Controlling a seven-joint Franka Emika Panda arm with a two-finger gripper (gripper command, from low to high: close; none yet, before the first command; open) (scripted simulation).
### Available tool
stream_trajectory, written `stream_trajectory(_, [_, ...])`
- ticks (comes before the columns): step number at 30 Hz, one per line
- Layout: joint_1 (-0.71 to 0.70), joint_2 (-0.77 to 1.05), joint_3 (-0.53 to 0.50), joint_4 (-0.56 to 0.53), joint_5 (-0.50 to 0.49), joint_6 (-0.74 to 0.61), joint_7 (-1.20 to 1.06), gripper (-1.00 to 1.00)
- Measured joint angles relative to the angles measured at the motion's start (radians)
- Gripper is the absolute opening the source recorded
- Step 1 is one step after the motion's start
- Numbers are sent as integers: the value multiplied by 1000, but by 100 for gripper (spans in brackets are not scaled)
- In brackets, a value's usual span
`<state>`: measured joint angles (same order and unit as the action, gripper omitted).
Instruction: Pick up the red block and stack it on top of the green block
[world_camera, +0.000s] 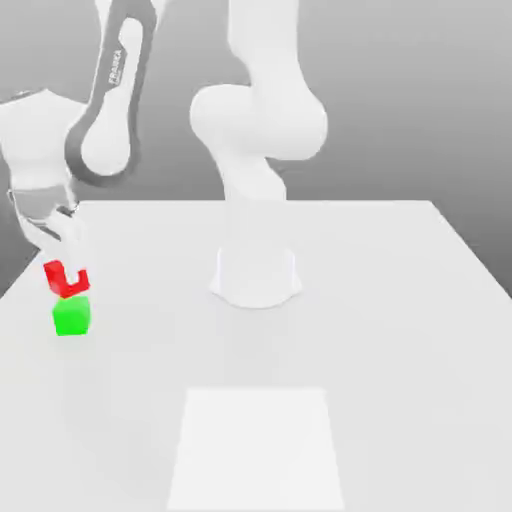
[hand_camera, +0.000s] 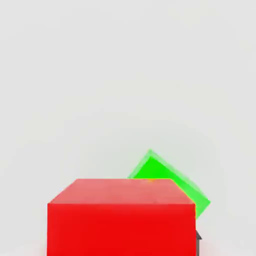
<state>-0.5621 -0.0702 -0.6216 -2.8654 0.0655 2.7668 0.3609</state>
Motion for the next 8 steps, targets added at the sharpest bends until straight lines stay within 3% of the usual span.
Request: stream_trajectory(8, [16, 120, 20, -2, 150, 123, -105, -100])
